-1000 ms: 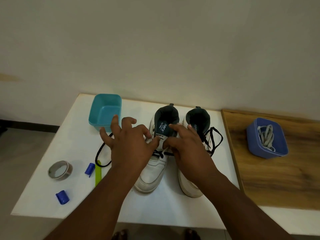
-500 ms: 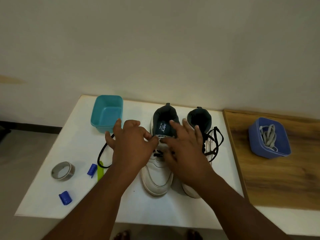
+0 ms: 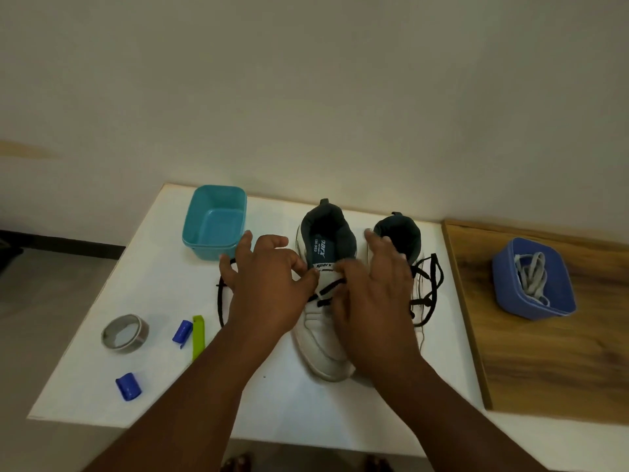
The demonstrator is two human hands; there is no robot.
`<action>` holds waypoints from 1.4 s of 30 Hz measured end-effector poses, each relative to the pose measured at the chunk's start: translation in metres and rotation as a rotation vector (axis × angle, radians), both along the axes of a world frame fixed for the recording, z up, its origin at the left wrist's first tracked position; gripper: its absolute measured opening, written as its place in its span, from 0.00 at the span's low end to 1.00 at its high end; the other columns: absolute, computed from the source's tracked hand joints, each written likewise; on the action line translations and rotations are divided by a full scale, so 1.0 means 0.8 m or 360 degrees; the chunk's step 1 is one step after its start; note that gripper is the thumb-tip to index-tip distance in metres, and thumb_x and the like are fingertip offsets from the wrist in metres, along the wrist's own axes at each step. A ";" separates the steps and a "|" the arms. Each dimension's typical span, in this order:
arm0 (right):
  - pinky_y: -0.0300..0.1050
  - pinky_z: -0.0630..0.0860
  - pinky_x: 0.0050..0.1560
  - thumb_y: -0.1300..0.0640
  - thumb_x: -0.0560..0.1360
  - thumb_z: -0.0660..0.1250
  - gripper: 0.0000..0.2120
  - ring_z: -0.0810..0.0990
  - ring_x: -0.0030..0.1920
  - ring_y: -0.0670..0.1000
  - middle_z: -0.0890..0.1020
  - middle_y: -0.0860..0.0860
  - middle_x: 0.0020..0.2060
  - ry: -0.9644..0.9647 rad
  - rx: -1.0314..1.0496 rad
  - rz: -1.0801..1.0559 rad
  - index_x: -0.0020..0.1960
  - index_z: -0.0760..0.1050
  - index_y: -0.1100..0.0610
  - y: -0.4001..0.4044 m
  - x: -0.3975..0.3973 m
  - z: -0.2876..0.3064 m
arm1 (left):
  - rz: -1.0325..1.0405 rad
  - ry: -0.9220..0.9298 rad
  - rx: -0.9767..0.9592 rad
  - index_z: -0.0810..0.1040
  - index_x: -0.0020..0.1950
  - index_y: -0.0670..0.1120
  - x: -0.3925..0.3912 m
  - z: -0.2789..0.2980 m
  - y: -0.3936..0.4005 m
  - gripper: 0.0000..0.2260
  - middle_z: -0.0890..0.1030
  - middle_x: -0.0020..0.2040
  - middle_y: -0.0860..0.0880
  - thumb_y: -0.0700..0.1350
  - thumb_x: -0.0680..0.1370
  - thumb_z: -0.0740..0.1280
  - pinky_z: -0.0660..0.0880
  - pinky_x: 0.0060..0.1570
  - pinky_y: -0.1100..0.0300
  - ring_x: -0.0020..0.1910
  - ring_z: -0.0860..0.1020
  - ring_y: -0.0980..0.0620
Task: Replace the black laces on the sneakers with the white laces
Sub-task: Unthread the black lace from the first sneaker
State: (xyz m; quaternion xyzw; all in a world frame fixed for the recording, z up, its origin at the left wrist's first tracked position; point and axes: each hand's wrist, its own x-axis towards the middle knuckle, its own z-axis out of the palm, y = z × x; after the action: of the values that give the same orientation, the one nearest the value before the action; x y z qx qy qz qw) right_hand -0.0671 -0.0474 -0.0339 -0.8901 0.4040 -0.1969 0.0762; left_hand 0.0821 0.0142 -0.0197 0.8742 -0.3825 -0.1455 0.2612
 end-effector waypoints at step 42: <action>0.67 0.55 0.75 0.53 0.77 0.69 0.13 0.55 0.80 0.62 0.65 0.55 0.77 -0.0167 0.0034 -0.0018 0.61 0.79 0.44 -0.026 -0.003 0.015 | 0.0030 0.0009 -0.0045 0.77 0.40 0.60 0.004 -0.005 0.000 0.08 0.70 0.73 0.57 0.61 0.75 0.71 0.45 0.76 0.38 0.79 0.54 0.49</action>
State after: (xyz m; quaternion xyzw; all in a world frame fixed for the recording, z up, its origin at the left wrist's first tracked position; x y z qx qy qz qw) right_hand -0.0695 -0.0681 -0.0219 -0.8753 0.4066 -0.2394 0.1056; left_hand 0.0854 0.0143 -0.0238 0.8737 -0.3754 -0.1402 0.2759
